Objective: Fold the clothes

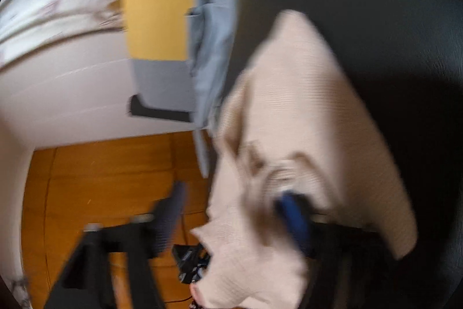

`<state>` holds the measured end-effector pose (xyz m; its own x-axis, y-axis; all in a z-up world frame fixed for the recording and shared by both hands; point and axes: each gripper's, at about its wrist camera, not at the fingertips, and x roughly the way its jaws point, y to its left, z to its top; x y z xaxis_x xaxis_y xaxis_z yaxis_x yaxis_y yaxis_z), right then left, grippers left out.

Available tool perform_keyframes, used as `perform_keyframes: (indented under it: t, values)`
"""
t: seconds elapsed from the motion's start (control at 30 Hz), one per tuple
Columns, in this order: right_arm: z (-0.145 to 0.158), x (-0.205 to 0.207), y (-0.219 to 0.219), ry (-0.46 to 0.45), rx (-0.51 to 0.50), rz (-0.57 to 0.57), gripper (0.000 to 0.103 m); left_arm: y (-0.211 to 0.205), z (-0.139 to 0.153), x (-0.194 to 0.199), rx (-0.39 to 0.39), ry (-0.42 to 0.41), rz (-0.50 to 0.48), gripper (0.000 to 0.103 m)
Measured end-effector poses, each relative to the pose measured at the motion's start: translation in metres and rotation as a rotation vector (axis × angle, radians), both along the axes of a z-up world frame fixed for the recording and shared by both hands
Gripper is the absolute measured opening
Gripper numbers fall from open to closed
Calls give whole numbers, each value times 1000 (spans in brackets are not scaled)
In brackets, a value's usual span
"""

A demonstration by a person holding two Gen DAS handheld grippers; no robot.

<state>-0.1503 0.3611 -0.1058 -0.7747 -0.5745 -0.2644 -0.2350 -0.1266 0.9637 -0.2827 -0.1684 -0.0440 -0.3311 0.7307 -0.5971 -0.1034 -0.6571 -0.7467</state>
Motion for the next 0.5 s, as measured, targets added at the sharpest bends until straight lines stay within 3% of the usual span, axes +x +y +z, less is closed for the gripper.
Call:
perform_keyframes:
  t: [0.13, 0.27, 0.3, 0.4, 0.5]
  values:
    - [27, 3, -15, 0, 151, 130, 82, 5, 3, 28, -2, -59, -50, 21]
    - [28, -2, -34, -69, 290, 254, 81, 2, -4, 38, -32, -83, -42, 21]
    - [25, -4, -38, -90, 318, 285, 78, -1, -3, 38, -48, -80, -20, 21]
    - [20, -14, -49, -95, 343, 369, 45, -10, -1, 39, -64, -84, 29, 22]
    - [22, -22, -61, -110, 410, 431, 45, -6, -3, 37, 61, -135, 9, 27]
